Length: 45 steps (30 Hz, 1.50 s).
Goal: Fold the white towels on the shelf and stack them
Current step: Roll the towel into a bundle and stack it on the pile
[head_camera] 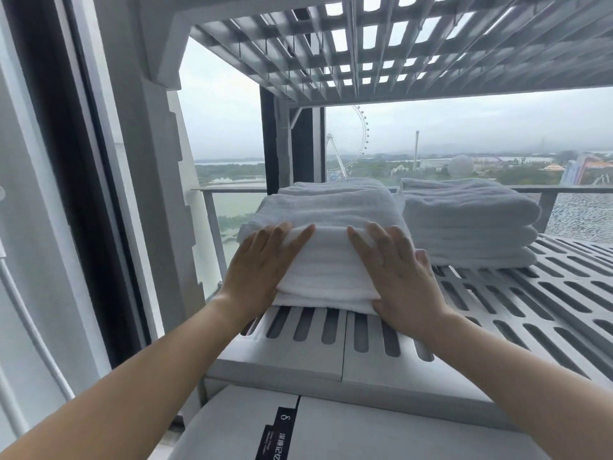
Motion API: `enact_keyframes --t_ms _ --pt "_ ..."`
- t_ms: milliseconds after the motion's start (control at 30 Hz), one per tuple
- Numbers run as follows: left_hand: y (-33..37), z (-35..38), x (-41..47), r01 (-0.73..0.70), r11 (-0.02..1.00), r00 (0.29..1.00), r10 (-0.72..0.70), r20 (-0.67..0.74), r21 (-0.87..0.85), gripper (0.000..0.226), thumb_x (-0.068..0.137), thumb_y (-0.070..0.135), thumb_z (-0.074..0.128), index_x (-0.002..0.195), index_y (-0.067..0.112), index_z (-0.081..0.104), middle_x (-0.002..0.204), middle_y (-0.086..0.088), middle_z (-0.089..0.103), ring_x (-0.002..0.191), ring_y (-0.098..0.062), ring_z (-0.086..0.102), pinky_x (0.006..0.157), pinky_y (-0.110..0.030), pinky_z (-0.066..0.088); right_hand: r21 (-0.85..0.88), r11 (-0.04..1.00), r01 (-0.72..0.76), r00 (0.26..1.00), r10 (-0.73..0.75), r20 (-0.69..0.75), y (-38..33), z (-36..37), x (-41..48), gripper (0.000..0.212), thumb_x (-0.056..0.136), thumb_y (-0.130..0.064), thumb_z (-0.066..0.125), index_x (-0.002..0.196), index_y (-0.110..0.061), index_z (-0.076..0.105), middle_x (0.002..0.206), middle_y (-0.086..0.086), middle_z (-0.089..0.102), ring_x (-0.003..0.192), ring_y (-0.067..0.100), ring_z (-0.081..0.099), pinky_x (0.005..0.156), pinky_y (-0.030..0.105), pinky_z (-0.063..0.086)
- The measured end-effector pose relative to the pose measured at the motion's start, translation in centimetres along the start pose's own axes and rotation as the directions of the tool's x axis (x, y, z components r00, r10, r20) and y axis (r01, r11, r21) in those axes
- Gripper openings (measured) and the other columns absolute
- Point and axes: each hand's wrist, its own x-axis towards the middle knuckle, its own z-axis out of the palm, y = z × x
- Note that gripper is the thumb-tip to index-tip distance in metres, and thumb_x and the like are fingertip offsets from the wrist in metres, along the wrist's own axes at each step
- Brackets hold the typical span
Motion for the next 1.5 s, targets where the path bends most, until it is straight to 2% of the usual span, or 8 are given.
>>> enact_keyframes --t_ms 167,300,467,633,733,933,1333,1500 --pt "0.1 0.6 0.5 0.048 0.999 0.999 -0.048 0.002 -0.010 0.114 0.041 -0.002 0.068 0.145 0.015 0.022 0.129 -0.017 0.049 0.115 -0.037 0.049 0.094 -0.046 0.044 0.005 1.000 0.015 1.000 -0.015 0.001 0.2 -0.1 0.0 0.122 0.039 -0.033 0.082 0.146 -0.019 0.023 0.139 0.009 0.037 0.120 0.031 0.035 0.071 0.044 0.049" --pt "-0.4 0.6 1.1 0.024 0.995 0.994 -0.013 0.110 -0.098 0.110 0.049 0.031 0.065 0.144 0.021 0.011 0.137 -0.013 0.039 0.132 -0.038 0.032 0.108 -0.059 0.024 0.131 0.990 0.046 0.998 -0.039 -0.054 1.5 -1.2 0.9 0.087 0.069 -0.061 0.056 0.143 -0.025 0.029 0.139 0.001 0.040 0.123 0.023 0.035 0.080 0.045 0.045" --pt "-0.4 -2.3 3.4 0.078 0.967 0.986 -0.039 0.162 -0.242 0.075 0.067 0.059 0.032 0.134 0.026 0.033 0.128 -0.003 0.047 0.120 -0.026 0.046 0.107 -0.053 0.026 0.260 0.958 -0.119 0.992 0.126 -0.010 1.6 -3.7 4.7 0.063 0.085 -0.057 0.026 0.132 -0.020 0.045 0.127 0.001 0.053 0.116 0.024 0.048 0.088 0.042 0.036" --pt "-0.8 -3.1 8.4 0.310 0.879 0.939 -0.224 0.260 -0.363 0.049 0.084 0.044 0.020 0.106 0.024 0.059 0.114 -0.005 0.060 0.101 -0.023 0.055 0.083 -0.039 0.048 0.435 0.856 -0.280 0.958 0.219 0.184 2.0 -3.9 10.8 0.031 0.093 -0.032 0.040 0.113 -0.017 0.058 0.120 0.002 0.058 0.112 0.023 0.051 0.087 0.033 0.038" --pt "-1.1 -1.6 12.5 0.399 0.813 0.887 -0.226 0.402 -0.424 0.040 0.092 0.031 0.030 0.106 0.012 0.062 0.112 -0.010 0.062 0.100 -0.027 0.056 0.086 -0.040 0.047 0.372 0.887 -0.275 0.911 0.116 0.397 2.0 -2.1 14.4 0.027 0.091 -0.030 0.037 0.081 -0.013 0.056 0.103 0.005 0.063 0.093 0.024 0.053 0.077 0.032 0.038" --pt "-1.9 3.0 12.2 0.420 0.795 0.767 -0.053 0.640 -0.438 0.052 0.089 0.054 0.023 0.139 0.044 0.033 0.148 0.017 0.032 0.139 -0.009 0.025 0.117 -0.040 0.013 0.270 0.917 -0.295 0.815 0.094 0.572 3.3 1.8 13.3 0.048 0.093 -0.053 0.025 0.138 -0.040 0.037 0.152 -0.008 0.031 0.139 0.018 0.028 0.114 0.044 0.018" --pt "-1.2 2.7 11.2 0.504 0.705 0.717 -0.019 0.697 -0.499 0.064 0.087 0.064 0.028 0.145 0.043 0.014 0.158 0.006 0.006 0.146 -0.017 -0.002 0.117 -0.048 -0.002 0.309 0.906 -0.289 0.829 0.075 0.555 3.3 3.0 12.9 0.049 0.093 -0.047 0.024 0.141 -0.040 0.031 0.154 -0.010 0.025 0.143 0.013 0.017 0.116 0.044 0.008" --pt "-1.4 2.5 10.5 0.469 0.676 0.775 -0.008 0.631 -0.568 0.062 0.089 0.061 0.036 0.145 0.040 0.021 0.158 0.006 0.011 0.145 -0.014 0.002 0.117 -0.047 0.000 0.296 0.905 -0.305 0.821 0.092 0.563 3.0 2.5 13.0 0.050 0.093 -0.047 0.026 0.142 -0.037 0.031 0.155 -0.009 0.024 0.143 0.014 0.016 0.117 0.043 0.008"
